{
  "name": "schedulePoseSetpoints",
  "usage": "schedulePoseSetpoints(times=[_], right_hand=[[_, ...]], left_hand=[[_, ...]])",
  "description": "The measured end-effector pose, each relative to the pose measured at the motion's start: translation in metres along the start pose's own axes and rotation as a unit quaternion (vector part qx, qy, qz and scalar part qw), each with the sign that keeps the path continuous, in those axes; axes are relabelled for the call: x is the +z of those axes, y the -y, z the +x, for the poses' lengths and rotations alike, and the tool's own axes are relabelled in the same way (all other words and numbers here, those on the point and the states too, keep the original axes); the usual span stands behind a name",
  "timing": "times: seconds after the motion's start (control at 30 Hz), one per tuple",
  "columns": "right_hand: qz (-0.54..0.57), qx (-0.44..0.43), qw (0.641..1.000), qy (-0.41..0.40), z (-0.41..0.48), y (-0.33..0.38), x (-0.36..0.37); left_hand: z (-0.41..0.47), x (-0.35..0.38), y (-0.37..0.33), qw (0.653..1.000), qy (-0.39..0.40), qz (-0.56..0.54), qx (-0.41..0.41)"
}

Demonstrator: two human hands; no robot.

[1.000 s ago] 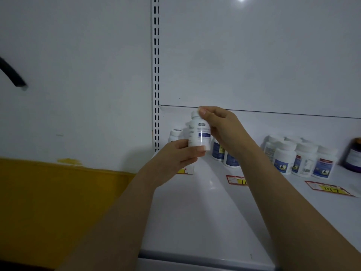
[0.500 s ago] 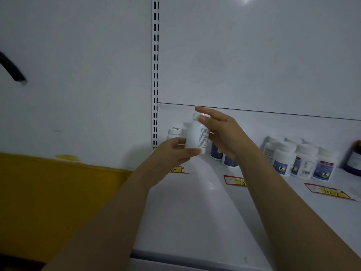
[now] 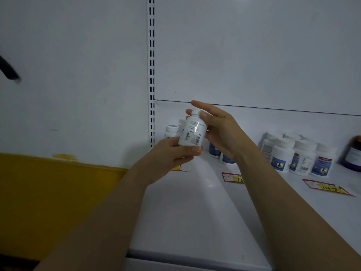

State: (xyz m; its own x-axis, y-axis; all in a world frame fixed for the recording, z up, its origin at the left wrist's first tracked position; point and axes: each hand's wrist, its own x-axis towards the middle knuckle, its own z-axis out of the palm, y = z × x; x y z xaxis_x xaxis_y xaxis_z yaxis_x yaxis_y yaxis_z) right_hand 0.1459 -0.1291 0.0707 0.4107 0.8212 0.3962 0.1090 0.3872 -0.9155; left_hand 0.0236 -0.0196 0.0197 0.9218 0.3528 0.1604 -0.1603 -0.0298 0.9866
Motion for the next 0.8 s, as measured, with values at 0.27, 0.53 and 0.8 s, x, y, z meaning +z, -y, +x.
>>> schedulePoseSetpoints(times=[0.27,0.53,0.8], right_hand=[[-0.147,-0.005,0.988,-0.051,-0.001,-0.009,0.006],[-0.166,-0.018,0.984,-0.061,-0.002,-0.013,0.001],[-0.31,0.001,0.95,-0.048,0.002,-0.013,0.0]], left_hand=[[-0.001,0.005,-0.001,0.973,-0.153,0.164,0.046],[-0.004,0.003,-0.001,0.979,-0.108,0.171,0.041],[-0.001,0.002,0.002,0.96,-0.15,0.222,0.077]])
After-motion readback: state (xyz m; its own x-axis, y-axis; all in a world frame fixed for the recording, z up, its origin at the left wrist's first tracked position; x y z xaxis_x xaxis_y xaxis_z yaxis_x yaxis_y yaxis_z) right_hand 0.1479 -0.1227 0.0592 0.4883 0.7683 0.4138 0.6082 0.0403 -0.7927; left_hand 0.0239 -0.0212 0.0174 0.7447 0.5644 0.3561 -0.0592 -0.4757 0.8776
